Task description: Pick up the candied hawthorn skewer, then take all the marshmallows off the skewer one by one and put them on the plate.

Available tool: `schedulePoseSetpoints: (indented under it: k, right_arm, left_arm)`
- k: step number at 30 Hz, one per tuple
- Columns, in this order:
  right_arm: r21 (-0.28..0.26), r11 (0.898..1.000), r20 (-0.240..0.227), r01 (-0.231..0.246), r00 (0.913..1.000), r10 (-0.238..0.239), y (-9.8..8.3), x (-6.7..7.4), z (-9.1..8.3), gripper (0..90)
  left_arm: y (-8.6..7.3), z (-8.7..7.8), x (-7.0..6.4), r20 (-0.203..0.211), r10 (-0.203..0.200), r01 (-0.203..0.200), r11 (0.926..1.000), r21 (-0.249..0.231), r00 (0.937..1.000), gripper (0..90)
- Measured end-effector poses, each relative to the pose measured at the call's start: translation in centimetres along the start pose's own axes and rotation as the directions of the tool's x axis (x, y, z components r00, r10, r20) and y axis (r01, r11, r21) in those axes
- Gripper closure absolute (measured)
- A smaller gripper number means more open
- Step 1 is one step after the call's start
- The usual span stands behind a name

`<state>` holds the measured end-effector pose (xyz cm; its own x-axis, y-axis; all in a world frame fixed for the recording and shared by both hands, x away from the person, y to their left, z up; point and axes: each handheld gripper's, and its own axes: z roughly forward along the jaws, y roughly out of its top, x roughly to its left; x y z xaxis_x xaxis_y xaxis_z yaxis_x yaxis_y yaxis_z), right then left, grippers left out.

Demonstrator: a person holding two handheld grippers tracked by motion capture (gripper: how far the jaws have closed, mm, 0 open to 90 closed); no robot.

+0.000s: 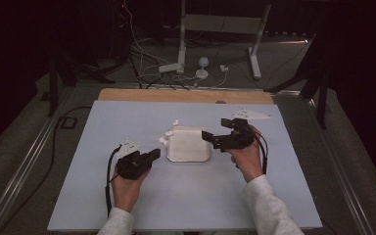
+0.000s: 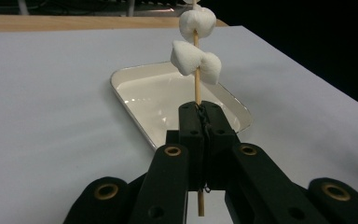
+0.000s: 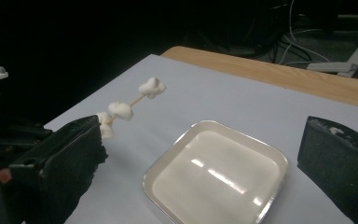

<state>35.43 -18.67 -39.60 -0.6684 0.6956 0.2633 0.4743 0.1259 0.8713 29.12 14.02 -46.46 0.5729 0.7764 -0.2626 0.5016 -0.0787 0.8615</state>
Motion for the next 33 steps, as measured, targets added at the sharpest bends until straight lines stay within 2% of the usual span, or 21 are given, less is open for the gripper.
schedulePoseSetpoints:
  k: [6, 10, 20, 23, 26, 28, 32, 33]
  right_arm:
    - [0.019, 1.0, -0.013, 0.01, 0.9999, -0.009, 0.6, 0.8, 1.4, 0.1]
    - [0.03, 1.0, -0.025, 0.007, 0.9997, -0.007, 0.9, 1.0, 2.0, 0.1]
    - [0.047, 0.999, -0.04, -0.015, 0.9991, 0.017, 1.4, 1.7, 3.3, 0.1]
    - [0.059, 0.997, -0.046, -0.045, 0.9978, 0.047, 1.5, 1.7, 3.8, 0.1]
    - [0.058, 0.996, -0.049, -0.065, 0.9965, 0.068, 1.5, 1.7, 4.1, 2.8]
    - [0.063, 0.993, -0.06, -0.104, 0.9923, 0.108, 1.5, 1.5, 4.4, 7.5]
    - [0.073, 0.989, -0.069, -0.126, 0.989, 0.131, 1.4, 1.5, 4.9, 17.8]
    - [0.073, 0.989, -0.069, -0.126, 0.989, 0.131, 1.4, 1.5, 4.9, 17.8]
  left_arm:
    - [0.1, -0.4, 0.1, -0.014, 0.005, -0.005, 0.9998, -0.018, 0.9999, 89.5]
    - [0.1, -0.3, -0.1, -0.008, 0.008, -0.008, 0.9998, -0.017, 0.9999, 89.5]
    - [0.2, -0.1, -0.6, -0.005, 0.027, -0.027, 0.9996, -0.009, 0.9996, 89.5]
    - [0.1, 0.0, -0.7, -0.008, 0.031, -0.031, 0.9995, -0.009, 0.9995, 89.5]
    - [0.1, 0.1, -0.9, -0.007, 0.033, -0.033, 0.9994, -0.007, 0.9994, 89.5]
    - [0.1, 0.1, -0.9, -0.006, 0.038, -0.038, 0.9993, -0.005, 0.9993, 89.5]
    - [0.0, 0.3, -1.0, -0.005, 0.04, -0.04, 0.9992, -0.003, 0.9992, 89.5]
    - [0.0, 0.3, -1.0, -0.005, 0.04, -0.04, 0.9992, -0.003, 0.9992, 89.5]
